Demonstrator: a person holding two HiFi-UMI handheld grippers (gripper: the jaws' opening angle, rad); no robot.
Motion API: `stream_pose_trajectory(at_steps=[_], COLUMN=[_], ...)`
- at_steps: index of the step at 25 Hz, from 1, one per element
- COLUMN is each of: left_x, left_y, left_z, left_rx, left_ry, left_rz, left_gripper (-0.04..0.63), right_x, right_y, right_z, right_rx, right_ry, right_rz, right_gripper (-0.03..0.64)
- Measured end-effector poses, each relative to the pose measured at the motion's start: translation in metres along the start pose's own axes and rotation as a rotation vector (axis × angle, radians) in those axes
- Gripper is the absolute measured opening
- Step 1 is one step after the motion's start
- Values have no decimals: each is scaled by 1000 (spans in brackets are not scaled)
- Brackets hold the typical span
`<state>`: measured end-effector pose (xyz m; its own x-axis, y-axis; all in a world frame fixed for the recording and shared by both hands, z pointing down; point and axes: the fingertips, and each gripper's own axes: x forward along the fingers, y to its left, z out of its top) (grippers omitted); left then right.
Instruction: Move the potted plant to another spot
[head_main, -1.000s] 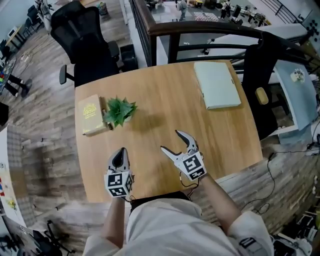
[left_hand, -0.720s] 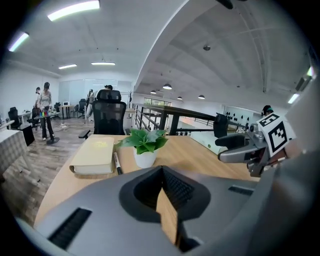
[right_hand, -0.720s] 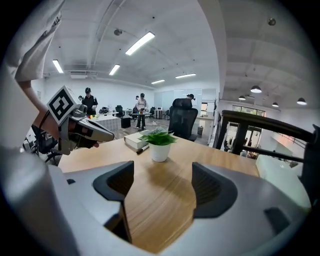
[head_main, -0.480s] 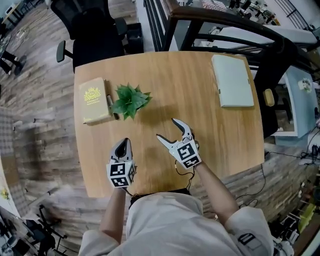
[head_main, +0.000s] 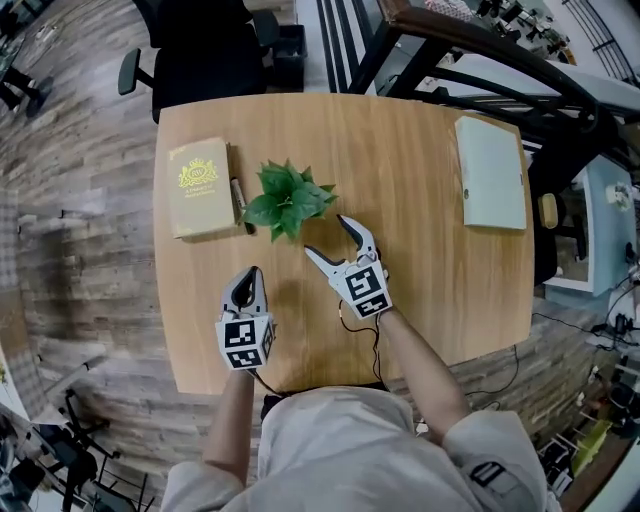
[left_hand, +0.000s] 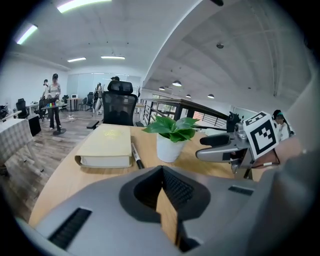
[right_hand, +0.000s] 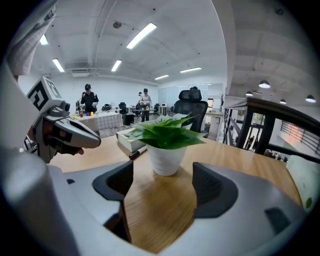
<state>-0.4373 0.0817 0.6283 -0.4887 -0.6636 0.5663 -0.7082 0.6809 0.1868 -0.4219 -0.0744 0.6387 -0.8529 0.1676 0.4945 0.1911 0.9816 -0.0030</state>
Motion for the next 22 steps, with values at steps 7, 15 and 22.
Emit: stream_pose_trajectory(at_steps=[7,15,22], left_x=[8,10,1], left_y=[32,37,43], left_z=[8,6,-6], left_rx=[-4,-10,2], left_ry=[-33,-27,3], left_rz=[48,31,24], left_gripper=[11,11,12], right_x=[37,54,64], right_y=[3,-1,-2], right_z=[9,3,9], right_rx=[-17,12,19], right_ry=[-7,-8,-22], right_rz=[10,-28,-33], right_gripper=[391,416,428])
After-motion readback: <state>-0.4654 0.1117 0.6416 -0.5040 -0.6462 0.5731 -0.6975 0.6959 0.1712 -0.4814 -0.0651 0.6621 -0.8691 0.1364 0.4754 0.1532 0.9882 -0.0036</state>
